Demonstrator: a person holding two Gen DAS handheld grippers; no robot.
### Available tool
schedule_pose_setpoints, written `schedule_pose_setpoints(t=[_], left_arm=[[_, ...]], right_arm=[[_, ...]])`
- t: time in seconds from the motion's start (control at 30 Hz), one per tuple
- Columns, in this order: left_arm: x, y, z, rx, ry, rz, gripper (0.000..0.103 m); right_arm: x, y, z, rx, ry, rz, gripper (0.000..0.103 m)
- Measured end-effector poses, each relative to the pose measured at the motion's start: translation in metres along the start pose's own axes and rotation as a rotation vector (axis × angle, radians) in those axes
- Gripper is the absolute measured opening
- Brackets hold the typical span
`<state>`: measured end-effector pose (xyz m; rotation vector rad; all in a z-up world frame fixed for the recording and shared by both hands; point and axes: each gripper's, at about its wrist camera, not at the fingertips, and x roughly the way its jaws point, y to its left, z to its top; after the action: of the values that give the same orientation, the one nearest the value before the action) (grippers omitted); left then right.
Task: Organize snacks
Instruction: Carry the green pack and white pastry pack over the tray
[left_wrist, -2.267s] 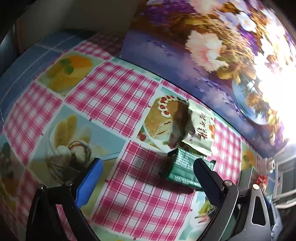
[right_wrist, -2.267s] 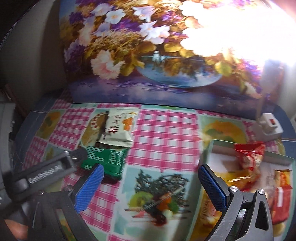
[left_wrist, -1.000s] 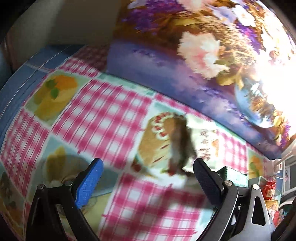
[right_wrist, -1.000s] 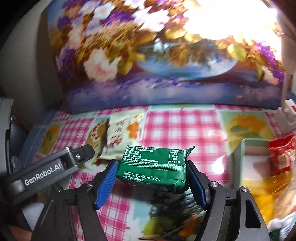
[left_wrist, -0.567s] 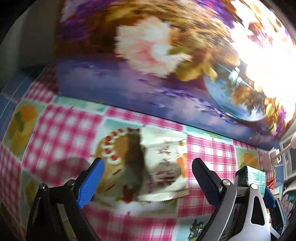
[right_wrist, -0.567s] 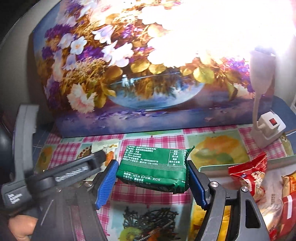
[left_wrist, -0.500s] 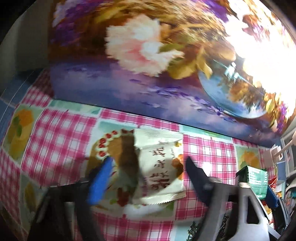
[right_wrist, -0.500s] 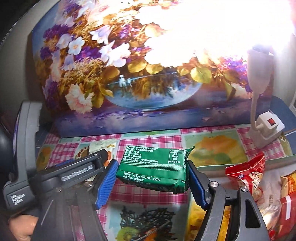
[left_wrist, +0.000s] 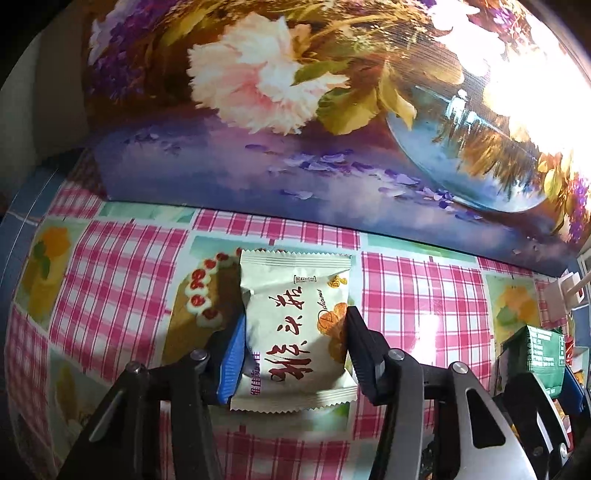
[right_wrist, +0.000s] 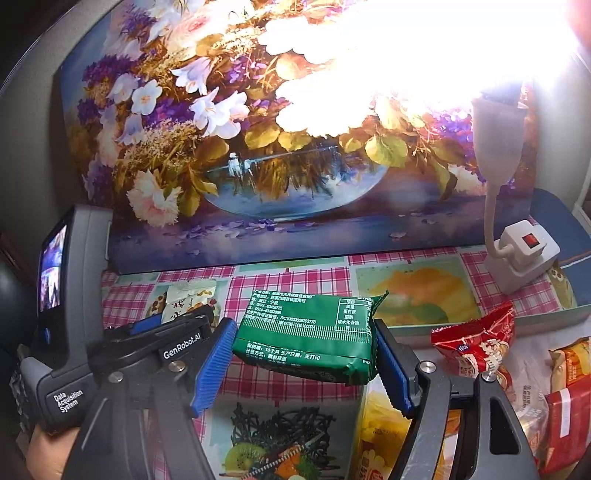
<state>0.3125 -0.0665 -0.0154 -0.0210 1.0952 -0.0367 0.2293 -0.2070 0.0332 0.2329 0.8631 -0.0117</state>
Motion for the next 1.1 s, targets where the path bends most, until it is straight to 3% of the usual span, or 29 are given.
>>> schedule_pose_setpoints(t=[0.53,0.7,1.1], left_arm=[[-0.105,0.017,-0.054,-0.192,-0.082,-0.041,0.053],[-0.127,0.012,-0.060,-0.201,-0.103,-0.059,0.053],[-0.177,-0.027,-0.084,-0.110,-0.138,-0.103,0.053]], right_arm=[[-0.065,-0.010,-0.013,0.065,-0.003,0.010,0.075],[-0.088,-0.020,-0.020,0.097,0.014,-0.005,0.075],[-0.134,-0.066,-0.036,0.176,0.019,-0.062,0.075]])
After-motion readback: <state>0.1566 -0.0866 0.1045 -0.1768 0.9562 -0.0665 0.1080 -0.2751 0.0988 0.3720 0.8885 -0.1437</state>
